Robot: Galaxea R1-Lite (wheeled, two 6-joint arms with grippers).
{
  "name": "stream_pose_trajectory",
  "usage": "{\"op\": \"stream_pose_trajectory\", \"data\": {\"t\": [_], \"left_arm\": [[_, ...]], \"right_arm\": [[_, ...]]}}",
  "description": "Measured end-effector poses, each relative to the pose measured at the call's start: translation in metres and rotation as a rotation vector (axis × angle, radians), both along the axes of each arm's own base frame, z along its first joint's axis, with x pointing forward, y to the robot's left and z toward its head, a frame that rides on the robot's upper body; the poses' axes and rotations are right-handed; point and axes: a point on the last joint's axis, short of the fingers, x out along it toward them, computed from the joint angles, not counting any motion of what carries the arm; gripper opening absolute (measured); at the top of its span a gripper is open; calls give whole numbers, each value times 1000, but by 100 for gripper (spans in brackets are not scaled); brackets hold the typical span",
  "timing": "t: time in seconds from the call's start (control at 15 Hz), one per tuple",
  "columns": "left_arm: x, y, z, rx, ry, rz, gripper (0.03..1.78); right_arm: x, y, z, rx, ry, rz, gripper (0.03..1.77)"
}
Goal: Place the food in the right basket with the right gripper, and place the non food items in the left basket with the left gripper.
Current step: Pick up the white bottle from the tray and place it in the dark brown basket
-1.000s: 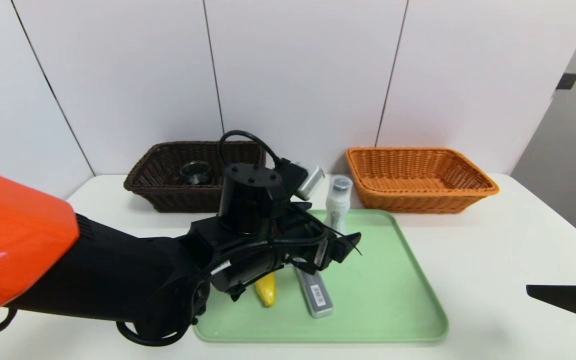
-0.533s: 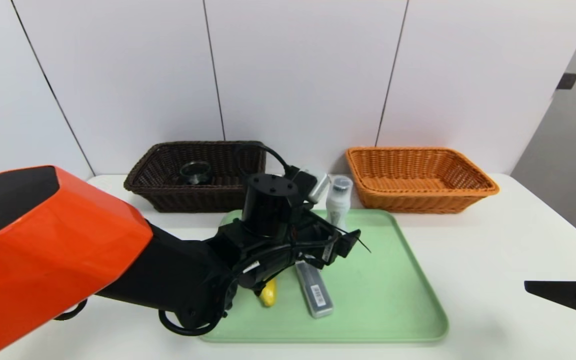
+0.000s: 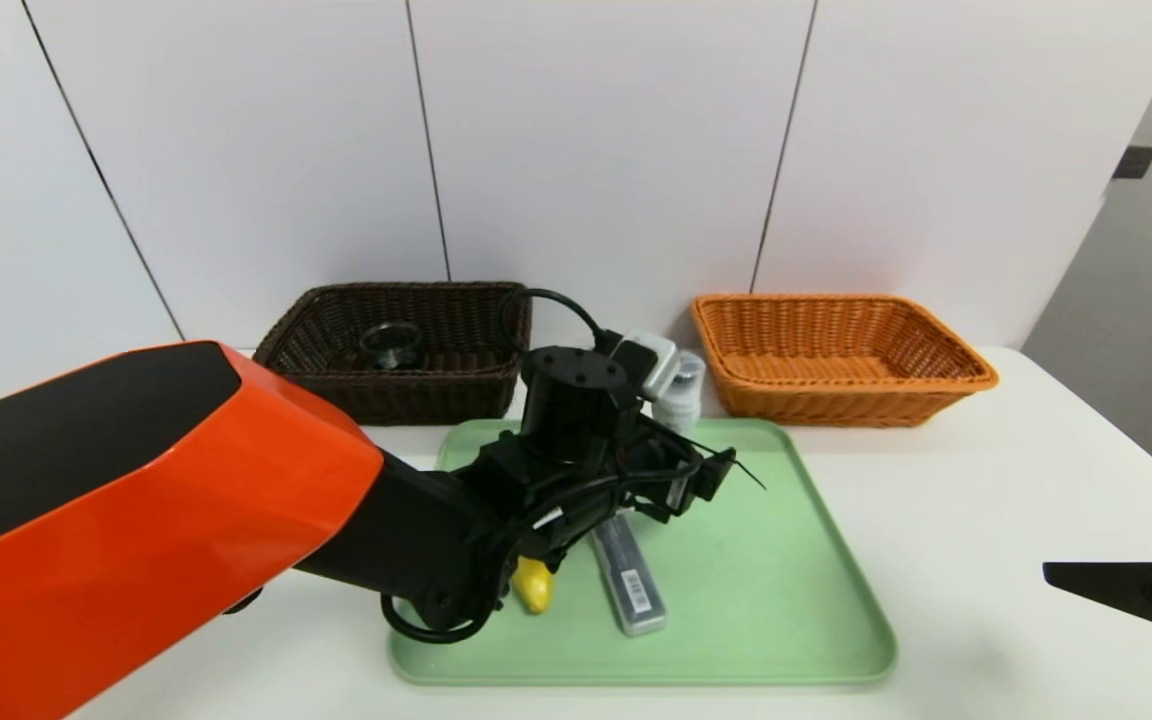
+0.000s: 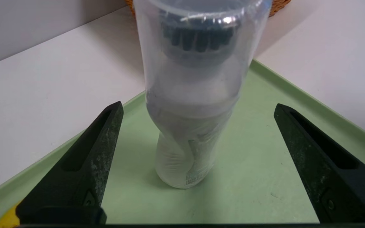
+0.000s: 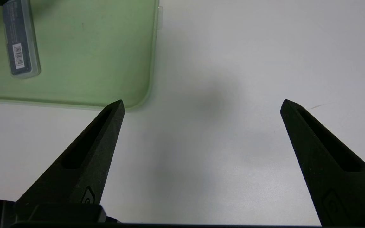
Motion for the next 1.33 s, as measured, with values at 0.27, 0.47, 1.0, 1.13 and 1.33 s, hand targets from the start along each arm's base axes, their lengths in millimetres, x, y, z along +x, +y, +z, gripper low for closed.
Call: {"op": "stream_pose_trajectory", "data": {"t": [0.27, 0.47, 1.0, 1.13, 1.33], "left_arm": [[5, -5, -1, -6, -7, 5, 169], [8, -8, -1, -9, -8, 7, 169], [11, -11, 2, -11, -12, 33, 71], [12, -10, 3, -12, -13, 36, 52], [11, -8, 6, -9, -11, 39, 52]], "right_arm": [[0, 0, -1, -1, 4, 0, 170], [0, 0, -1, -2, 7, 0, 170], [0, 0, -2, -2, 7, 0, 170], [0, 0, -2, -2, 7, 0, 170], [0, 0, -2, -2, 9, 0, 170]]}}
